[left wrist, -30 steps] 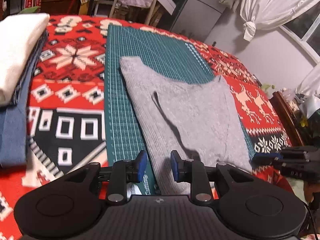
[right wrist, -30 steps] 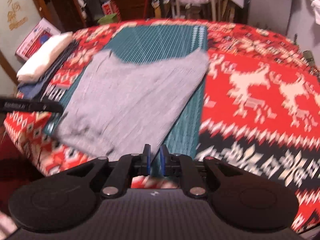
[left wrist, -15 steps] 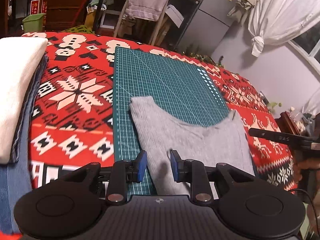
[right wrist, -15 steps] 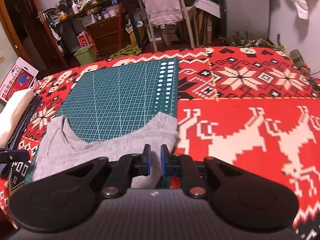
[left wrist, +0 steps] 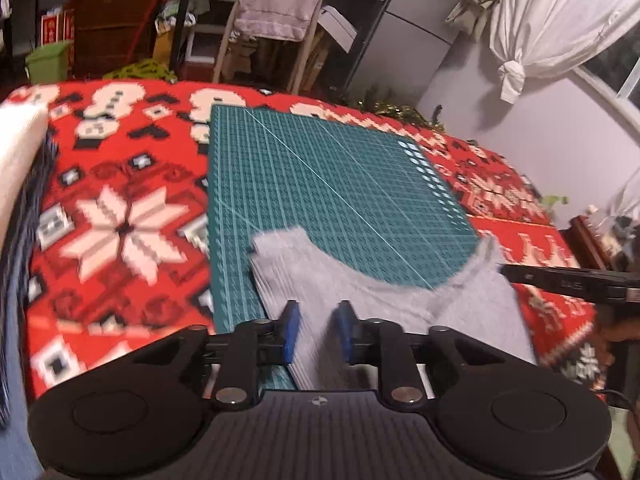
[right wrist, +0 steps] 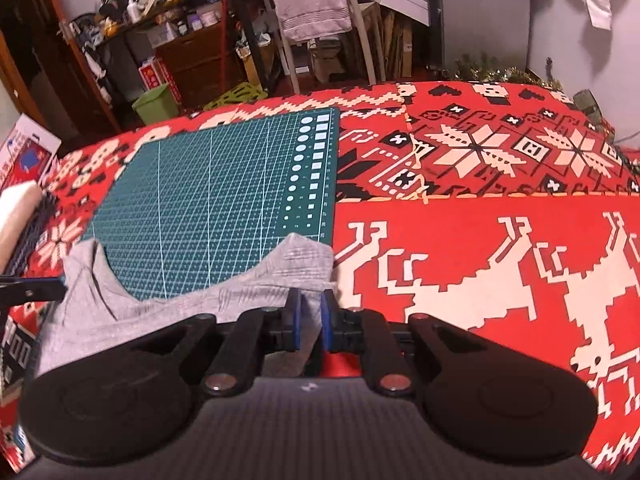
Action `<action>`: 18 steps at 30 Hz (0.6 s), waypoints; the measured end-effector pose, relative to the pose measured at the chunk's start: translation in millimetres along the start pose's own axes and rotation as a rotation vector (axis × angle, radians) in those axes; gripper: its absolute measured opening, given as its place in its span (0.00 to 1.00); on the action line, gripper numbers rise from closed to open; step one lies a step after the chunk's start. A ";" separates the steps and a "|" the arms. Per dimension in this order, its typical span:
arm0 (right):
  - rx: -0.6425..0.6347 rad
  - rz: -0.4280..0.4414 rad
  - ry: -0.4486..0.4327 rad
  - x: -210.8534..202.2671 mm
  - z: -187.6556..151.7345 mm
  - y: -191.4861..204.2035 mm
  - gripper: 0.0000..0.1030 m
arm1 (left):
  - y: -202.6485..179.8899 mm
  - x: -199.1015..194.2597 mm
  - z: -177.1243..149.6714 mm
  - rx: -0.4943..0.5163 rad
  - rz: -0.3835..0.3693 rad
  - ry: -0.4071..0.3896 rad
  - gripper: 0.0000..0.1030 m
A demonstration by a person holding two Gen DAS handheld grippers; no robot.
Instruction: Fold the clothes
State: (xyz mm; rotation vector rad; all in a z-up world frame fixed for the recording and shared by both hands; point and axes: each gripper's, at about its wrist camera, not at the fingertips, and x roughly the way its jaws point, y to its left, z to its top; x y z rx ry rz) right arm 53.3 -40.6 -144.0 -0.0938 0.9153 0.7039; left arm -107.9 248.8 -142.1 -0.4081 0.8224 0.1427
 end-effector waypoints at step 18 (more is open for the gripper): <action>-0.083 -0.034 -0.040 11.4 25.8 12.0 0.12 | 5.7 11.4 36.1 0.036 0.004 -0.054 0.12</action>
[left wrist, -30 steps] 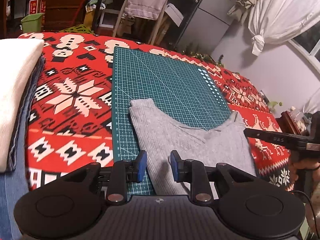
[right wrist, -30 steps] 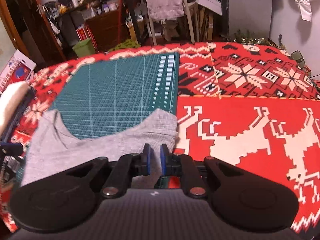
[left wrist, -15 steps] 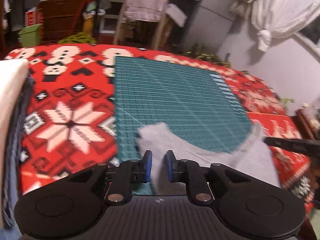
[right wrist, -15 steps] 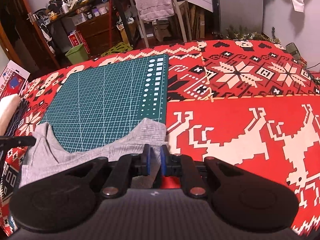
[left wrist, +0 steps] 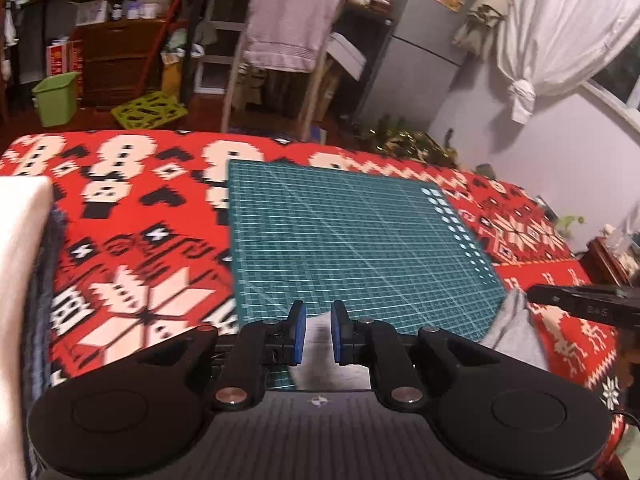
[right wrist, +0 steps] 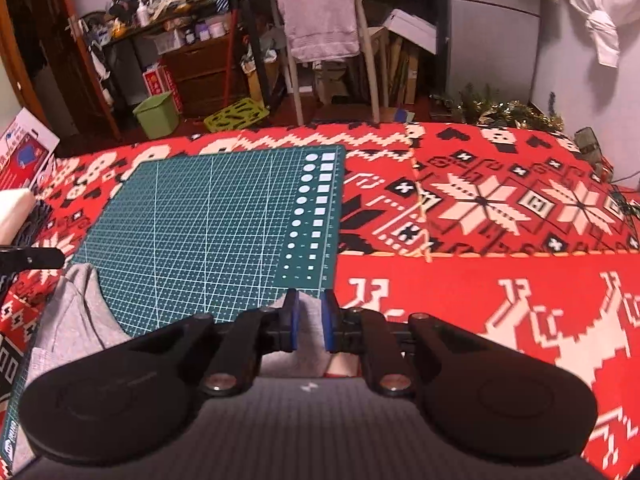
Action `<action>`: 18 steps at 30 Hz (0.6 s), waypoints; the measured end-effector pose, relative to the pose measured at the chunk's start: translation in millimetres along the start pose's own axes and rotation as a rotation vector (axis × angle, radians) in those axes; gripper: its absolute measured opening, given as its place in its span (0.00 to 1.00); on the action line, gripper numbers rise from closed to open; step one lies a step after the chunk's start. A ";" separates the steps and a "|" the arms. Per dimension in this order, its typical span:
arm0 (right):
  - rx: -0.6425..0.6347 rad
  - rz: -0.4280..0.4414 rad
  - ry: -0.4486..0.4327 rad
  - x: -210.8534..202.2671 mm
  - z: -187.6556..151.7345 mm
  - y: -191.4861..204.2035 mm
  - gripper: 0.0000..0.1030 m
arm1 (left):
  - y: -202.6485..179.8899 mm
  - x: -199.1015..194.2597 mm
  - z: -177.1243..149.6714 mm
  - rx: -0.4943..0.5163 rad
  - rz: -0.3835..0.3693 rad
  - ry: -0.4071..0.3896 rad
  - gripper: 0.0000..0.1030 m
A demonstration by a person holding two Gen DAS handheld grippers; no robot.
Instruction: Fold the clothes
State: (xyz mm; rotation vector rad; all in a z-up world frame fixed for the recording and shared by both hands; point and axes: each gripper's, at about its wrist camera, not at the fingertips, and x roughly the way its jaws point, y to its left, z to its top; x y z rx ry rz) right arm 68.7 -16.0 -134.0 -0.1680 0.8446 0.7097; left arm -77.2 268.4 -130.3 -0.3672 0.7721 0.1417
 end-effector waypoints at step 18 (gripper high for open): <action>-0.067 0.060 -0.007 -17.6 -3.1 23.8 0.13 | -17.2 -6.6 -6.7 0.008 -0.088 0.017 0.12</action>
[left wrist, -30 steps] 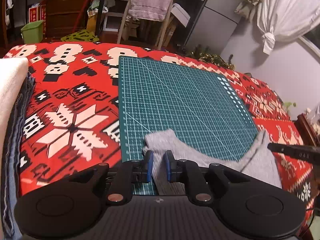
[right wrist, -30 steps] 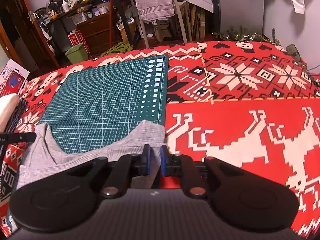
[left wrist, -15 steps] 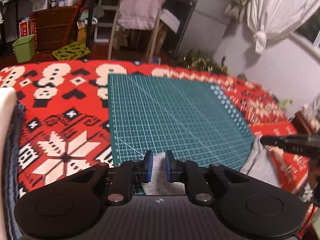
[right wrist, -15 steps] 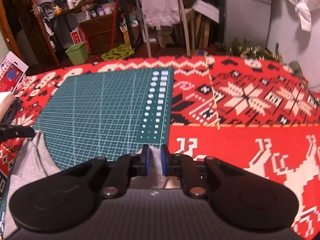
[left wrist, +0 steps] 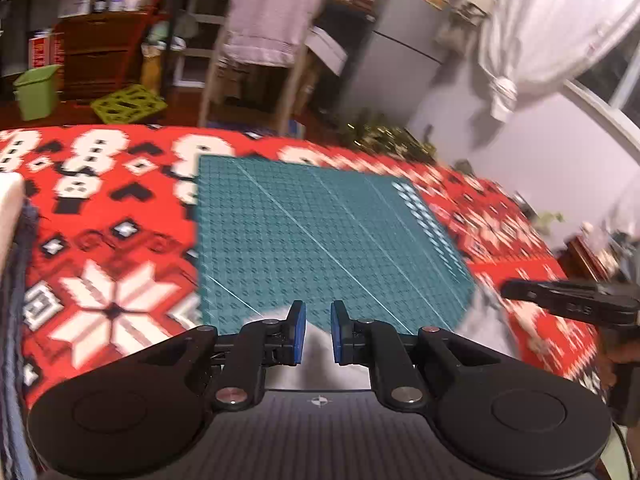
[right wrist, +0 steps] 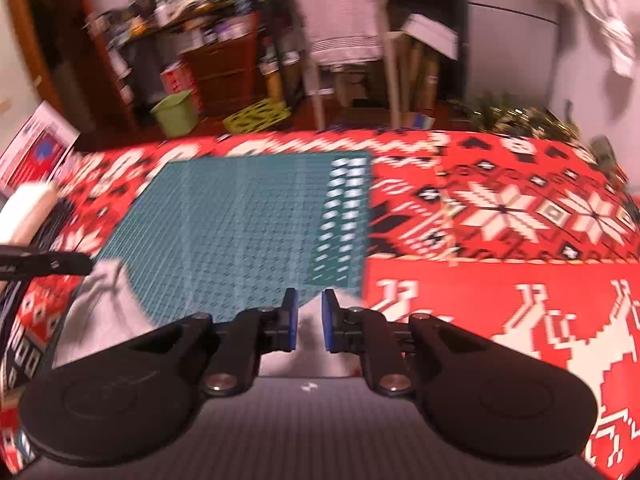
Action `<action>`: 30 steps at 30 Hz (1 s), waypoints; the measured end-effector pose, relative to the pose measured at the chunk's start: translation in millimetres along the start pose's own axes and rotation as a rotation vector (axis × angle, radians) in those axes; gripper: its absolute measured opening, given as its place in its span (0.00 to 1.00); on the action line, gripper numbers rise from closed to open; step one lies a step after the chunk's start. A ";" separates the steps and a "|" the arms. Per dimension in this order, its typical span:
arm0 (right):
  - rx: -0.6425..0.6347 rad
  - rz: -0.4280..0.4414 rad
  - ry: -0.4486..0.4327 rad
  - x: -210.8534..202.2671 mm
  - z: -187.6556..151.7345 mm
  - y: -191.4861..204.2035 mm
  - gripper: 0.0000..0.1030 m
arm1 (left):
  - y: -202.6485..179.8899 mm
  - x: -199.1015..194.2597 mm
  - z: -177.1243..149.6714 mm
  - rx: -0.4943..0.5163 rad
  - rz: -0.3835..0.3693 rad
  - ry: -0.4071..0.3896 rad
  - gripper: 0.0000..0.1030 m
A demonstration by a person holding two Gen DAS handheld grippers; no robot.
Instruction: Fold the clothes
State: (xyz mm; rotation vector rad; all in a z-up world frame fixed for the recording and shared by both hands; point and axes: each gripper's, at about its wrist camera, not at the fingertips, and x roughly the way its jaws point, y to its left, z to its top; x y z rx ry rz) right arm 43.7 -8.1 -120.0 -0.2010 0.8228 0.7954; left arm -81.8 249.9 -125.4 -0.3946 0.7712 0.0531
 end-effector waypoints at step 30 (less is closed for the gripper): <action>-0.209 0.050 0.057 35.7 -12.2 87.9 0.13 | -47.8 43.9 -22.6 0.109 -0.011 0.063 0.07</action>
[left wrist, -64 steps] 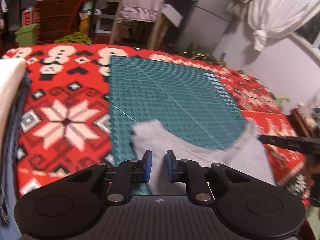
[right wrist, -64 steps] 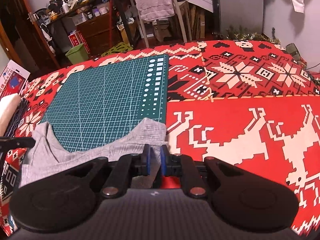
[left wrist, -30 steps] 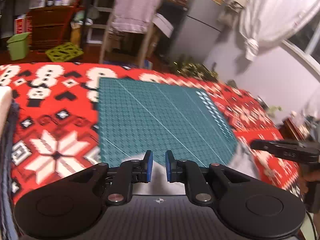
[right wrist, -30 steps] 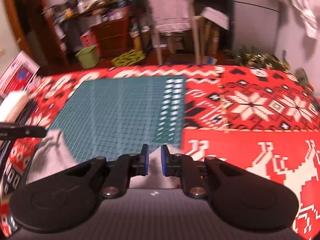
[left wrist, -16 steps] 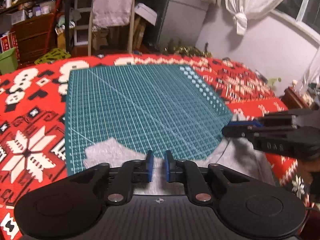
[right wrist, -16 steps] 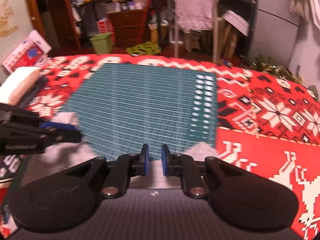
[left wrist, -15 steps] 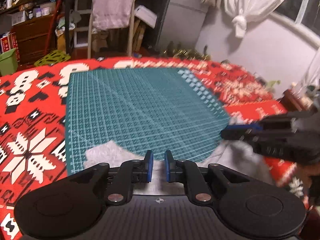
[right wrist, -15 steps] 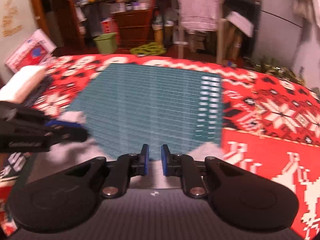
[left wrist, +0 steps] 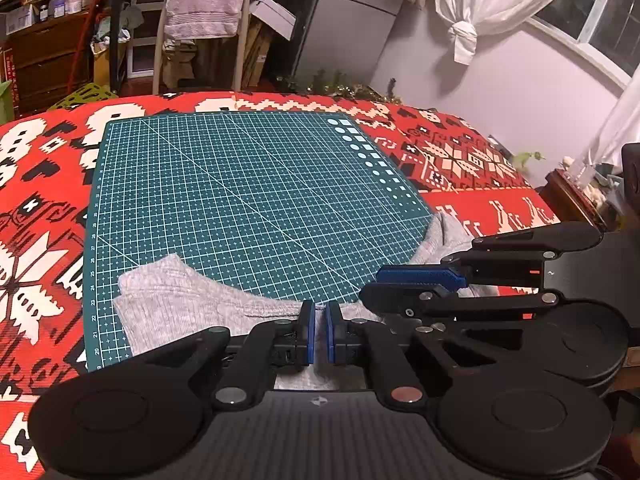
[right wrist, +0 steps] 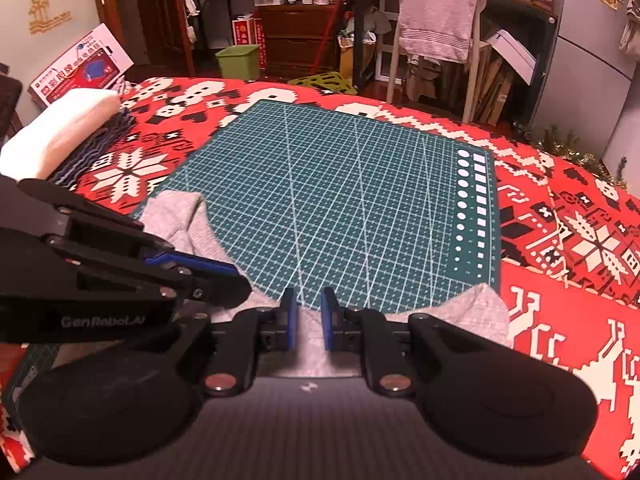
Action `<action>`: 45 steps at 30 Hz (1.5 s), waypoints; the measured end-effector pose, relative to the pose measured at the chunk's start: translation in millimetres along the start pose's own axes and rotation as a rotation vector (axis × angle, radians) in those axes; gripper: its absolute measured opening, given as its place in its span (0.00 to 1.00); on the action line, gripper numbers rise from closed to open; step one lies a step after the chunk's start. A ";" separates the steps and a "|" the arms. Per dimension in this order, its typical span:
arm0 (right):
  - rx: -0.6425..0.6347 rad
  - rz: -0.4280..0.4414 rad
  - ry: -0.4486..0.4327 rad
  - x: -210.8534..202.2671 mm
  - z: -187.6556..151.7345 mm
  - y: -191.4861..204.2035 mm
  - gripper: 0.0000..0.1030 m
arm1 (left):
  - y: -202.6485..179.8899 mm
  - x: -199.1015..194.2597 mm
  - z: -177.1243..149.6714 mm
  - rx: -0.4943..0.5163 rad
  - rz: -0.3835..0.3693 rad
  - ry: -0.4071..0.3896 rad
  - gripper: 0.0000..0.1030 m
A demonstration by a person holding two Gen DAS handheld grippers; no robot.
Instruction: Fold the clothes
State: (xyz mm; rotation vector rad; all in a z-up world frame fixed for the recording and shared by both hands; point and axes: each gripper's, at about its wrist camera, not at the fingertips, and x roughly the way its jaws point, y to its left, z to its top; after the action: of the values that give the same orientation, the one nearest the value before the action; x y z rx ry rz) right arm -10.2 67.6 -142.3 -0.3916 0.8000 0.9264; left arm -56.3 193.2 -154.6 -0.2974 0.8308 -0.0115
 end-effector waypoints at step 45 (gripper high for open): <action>0.240 -0.008 -0.031 -100.3 -65.8 -49.9 0.15 | 68.1 -64.8 -57.5 -0.390 0.009 -0.083 0.10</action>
State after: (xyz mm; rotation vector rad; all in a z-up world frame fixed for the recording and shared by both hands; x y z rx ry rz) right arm -32.7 -56.5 -111.2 -0.1704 0.8694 0.8161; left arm -149.2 252.0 -162.2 -0.6567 0.7490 0.1723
